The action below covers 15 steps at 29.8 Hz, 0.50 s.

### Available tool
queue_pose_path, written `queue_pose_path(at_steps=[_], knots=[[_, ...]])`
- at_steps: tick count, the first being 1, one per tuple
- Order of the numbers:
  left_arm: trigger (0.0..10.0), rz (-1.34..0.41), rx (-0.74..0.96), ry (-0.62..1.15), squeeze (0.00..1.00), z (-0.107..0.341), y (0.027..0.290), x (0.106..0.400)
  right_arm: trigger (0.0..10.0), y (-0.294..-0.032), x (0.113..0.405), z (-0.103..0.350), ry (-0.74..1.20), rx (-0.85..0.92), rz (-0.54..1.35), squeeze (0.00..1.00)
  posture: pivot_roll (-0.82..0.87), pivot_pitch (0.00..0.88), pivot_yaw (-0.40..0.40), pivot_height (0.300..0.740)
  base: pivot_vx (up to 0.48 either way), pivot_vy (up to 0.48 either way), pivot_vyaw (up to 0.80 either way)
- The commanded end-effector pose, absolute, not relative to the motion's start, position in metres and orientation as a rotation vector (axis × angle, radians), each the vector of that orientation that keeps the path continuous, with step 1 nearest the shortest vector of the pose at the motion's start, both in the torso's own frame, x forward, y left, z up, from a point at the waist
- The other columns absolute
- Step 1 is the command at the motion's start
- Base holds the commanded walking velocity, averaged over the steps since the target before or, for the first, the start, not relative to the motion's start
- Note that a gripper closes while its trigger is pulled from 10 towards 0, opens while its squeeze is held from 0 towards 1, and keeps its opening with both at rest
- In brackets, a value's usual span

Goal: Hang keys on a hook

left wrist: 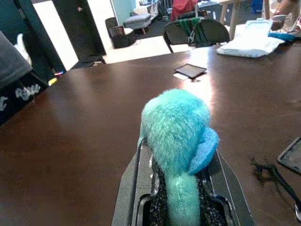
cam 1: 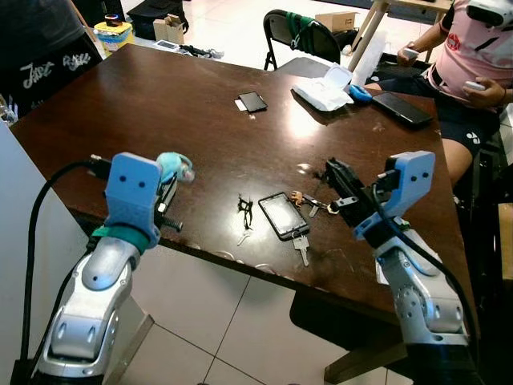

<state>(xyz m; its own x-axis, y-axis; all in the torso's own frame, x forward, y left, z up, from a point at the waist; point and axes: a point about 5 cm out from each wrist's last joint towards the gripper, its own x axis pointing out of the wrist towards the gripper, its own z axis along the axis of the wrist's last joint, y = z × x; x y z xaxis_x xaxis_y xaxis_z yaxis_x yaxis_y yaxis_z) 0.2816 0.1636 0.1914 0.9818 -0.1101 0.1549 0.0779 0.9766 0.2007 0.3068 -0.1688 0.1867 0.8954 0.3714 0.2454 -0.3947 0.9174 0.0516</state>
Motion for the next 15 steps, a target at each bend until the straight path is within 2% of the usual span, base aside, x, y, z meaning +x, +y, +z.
queue_pose_path(at_steps=[1,12,15], knots=[[10.0,-0.089,0.192,-0.159,0.00,0.1916,0.1643,0.2796,10.0,-0.1685,0.3068,0.1877,-0.244,0.097,0.393,0.00,0.04,0.000,0.054,0.740,0.000,0.000,0.00],[10.0,-0.080,0.178,-0.147,0.00,0.1875,0.1616,0.2794,10.0,-0.1642,0.3070,0.1847,-0.232,0.111,0.408,0.00,0.04,0.000,0.049,0.740,0.000,0.000,0.00],[10.0,-0.077,0.177,-0.146,0.00,0.1872,0.1618,0.2791,10.0,-0.1645,0.3073,0.1844,-0.230,0.108,0.408,0.00,0.04,0.000,0.045,0.740,-0.262,0.000,0.00]])
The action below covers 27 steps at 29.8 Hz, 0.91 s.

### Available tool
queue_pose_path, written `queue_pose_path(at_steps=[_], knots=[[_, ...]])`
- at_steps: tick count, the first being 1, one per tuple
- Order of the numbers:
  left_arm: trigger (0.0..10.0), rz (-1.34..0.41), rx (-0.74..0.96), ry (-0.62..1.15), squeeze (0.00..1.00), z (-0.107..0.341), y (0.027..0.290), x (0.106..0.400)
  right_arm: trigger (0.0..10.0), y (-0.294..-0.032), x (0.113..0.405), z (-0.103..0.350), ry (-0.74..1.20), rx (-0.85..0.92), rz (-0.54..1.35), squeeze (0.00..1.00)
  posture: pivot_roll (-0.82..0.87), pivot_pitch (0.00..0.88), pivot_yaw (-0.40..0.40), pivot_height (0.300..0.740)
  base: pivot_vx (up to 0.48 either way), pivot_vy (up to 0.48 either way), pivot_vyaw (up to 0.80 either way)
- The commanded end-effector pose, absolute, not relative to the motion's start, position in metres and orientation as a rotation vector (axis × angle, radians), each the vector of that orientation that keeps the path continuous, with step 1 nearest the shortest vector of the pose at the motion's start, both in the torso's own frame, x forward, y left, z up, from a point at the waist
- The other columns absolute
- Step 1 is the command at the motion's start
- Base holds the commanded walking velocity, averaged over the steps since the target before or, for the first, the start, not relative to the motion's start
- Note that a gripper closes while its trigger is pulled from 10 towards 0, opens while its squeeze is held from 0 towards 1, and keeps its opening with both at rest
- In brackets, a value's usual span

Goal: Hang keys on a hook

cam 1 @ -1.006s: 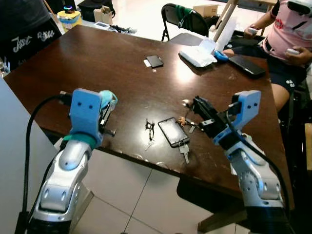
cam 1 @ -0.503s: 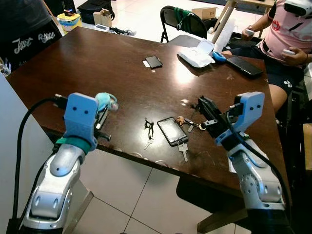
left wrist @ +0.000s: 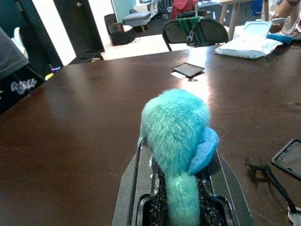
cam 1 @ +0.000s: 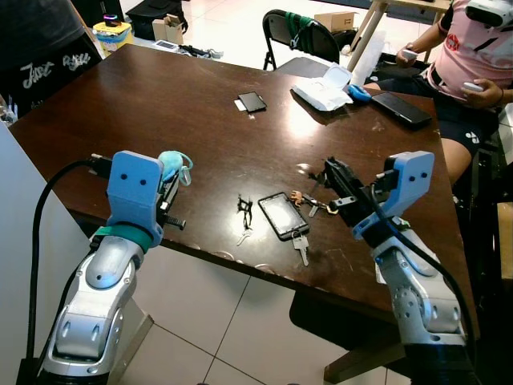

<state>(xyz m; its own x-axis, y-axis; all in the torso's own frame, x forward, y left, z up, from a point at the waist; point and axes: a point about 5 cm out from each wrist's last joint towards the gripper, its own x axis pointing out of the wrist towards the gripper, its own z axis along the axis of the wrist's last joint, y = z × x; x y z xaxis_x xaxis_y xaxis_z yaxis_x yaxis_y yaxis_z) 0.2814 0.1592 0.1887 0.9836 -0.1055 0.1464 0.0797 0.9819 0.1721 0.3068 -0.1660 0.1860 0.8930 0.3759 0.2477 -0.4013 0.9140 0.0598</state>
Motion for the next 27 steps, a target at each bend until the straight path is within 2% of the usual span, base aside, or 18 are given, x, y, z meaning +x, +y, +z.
queue_pose_path(at_steps=[1,27], knots=[[10.0,-0.073,0.175,-0.146,0.00,0.1871,0.1621,0.2791,10.0,-0.1644,0.3075,0.1839,-0.226,0.107,0.410,0.00,0.04,0.000,0.044,0.740,-0.274,0.000,0.00],[10.0,-0.067,0.175,-0.142,0.00,0.1872,0.1617,0.2800,10.0,-0.1622,0.3085,0.1804,-0.213,0.081,0.423,0.00,0.05,0.002,0.045,0.740,-0.305,0.000,0.00]])
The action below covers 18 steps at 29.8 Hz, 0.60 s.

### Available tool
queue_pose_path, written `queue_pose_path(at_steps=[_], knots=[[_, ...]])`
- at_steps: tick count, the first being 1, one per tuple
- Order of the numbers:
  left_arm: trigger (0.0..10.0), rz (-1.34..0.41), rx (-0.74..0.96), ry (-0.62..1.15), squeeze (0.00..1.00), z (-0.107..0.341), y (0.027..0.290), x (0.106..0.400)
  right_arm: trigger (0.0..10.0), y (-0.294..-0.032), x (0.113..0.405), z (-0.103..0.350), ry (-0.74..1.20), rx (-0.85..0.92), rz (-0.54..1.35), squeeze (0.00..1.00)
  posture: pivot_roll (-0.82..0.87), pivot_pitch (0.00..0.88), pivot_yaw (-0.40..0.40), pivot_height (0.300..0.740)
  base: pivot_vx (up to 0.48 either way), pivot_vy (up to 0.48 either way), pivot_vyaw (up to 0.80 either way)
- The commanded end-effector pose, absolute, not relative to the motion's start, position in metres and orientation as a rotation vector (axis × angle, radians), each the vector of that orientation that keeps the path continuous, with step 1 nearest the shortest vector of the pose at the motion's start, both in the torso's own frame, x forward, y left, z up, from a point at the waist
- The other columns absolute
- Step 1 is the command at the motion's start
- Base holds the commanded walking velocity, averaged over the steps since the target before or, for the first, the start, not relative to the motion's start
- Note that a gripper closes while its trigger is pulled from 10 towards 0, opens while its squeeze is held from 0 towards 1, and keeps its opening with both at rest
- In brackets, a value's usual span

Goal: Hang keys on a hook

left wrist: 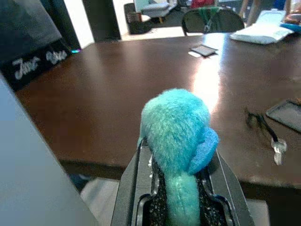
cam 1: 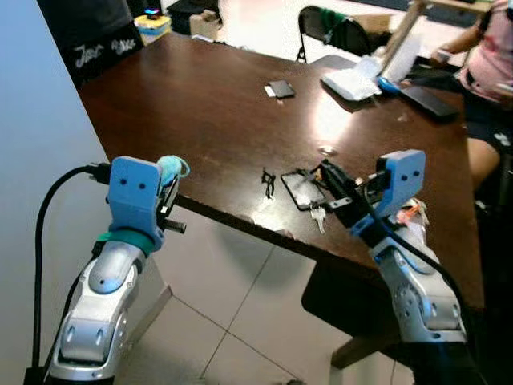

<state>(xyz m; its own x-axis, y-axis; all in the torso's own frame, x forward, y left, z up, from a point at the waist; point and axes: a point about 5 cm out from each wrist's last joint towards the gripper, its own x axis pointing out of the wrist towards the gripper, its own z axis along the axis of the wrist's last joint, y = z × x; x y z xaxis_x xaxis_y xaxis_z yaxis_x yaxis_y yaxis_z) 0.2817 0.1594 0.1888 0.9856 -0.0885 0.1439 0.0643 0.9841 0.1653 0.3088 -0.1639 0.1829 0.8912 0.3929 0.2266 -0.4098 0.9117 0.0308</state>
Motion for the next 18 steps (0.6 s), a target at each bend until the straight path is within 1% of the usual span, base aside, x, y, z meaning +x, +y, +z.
queue_pose_path(at_steps=[1,6,14,18], knots=[[10.0,-0.067,0.175,-0.141,0.00,0.187,0.162,0.280,10.0,-0.162,0.309,0.180,-0.213,0.078,0.424,0.00,0.05,0.002,0.045,0.740,-0.311,0.000,0.00],[10.0,-0.067,0.175,-0.142,0.00,0.187,0.161,0.280,10.0,-0.162,0.309,0.180,-0.211,0.055,0.426,0.00,0.05,0.002,0.045,0.740,-0.306,0.000,0.00],[10.0,-0.091,0.169,-0.159,0.00,0.191,0.155,0.281,10.0,-0.162,0.310,0.182,-0.212,0.071,0.442,0.00,0.05,0.000,0.043,0.740,0.000,0.000,0.80],[10.0,-0.109,0.164,-0.198,0.00,0.198,0.151,0.282,10.0,-0.161,0.310,0.184,-0.220,0.068,0.447,0.00,0.05,0.000,0.044,0.740,0.000,0.000,0.80]])
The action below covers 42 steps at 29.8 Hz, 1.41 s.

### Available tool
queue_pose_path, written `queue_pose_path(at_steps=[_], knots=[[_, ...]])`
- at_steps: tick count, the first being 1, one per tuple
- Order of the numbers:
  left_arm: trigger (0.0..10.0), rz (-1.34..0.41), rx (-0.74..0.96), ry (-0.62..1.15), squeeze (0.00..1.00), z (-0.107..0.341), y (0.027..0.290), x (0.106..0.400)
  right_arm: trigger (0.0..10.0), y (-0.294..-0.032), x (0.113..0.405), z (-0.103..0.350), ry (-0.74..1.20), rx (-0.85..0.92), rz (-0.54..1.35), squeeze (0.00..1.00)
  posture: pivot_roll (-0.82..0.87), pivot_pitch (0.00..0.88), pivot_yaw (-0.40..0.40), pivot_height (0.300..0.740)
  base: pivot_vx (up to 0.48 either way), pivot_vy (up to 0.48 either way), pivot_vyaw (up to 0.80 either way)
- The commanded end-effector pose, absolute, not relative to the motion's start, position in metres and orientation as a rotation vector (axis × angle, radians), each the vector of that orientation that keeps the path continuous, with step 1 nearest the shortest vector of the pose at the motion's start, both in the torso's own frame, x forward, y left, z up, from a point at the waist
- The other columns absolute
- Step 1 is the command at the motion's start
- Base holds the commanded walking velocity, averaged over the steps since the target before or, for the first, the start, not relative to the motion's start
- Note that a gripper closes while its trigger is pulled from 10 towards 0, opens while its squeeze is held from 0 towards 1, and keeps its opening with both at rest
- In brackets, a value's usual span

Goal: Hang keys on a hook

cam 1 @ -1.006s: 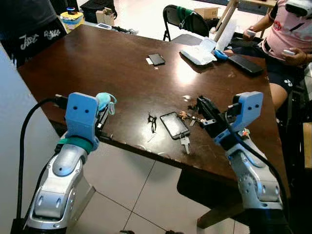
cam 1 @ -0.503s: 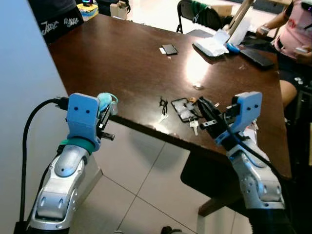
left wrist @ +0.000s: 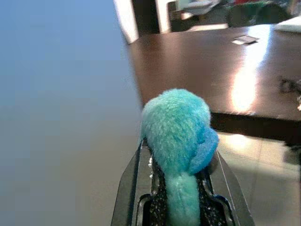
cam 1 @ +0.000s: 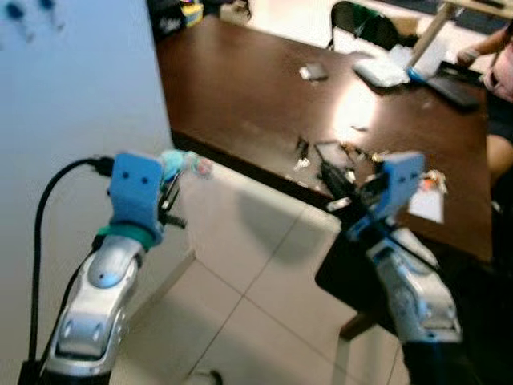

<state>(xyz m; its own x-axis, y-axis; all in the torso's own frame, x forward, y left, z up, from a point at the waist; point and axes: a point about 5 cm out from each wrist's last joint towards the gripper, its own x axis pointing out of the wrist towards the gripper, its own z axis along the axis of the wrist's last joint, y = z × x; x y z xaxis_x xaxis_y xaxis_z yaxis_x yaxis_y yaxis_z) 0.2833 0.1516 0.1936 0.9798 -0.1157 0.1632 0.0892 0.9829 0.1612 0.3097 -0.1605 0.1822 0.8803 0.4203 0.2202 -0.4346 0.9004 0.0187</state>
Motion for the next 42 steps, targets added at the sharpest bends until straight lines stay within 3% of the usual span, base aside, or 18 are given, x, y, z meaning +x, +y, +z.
queue_pose_path(at_steps=[1,21,27,35,42], knots=[[10.0,-0.112,0.159,-0.214,0.00,0.201,0.149,0.282,10.0,-0.161,0.310,0.185,-0.224,0.069,0.449,0.00,0.05,0.000,0.044,0.740,0.000,0.000,0.80],[10.0,-0.126,0.158,-0.311,0.00,0.222,0.143,0.284,10.0,-0.156,0.310,0.202,-0.290,0.038,0.480,0.00,0.04,0.000,0.044,0.740,0.000,0.000,0.80],[10.0,-0.303,0.293,-0.365,0.00,0.233,0.141,0.254,10.0,-0.157,0.300,0.216,-0.343,-0.004,0.479,0.00,0.05,0.000,0.038,0.740,0.000,0.000,0.80],[10.0,-0.317,0.285,-0.343,0.00,0.237,0.149,0.233,10.0,-0.160,0.289,0.207,-0.305,-0.010,0.485,0.00,0.07,0.005,0.029,0.740,0.000,0.000,0.80],[10.0,-0.297,0.305,-0.405,0.00,0.245,0.137,0.251,10.0,-0.157,0.291,0.212,-0.341,0.003,0.431,0.00,0.06,0.000,0.026,0.740,0.000,0.000,0.45]])
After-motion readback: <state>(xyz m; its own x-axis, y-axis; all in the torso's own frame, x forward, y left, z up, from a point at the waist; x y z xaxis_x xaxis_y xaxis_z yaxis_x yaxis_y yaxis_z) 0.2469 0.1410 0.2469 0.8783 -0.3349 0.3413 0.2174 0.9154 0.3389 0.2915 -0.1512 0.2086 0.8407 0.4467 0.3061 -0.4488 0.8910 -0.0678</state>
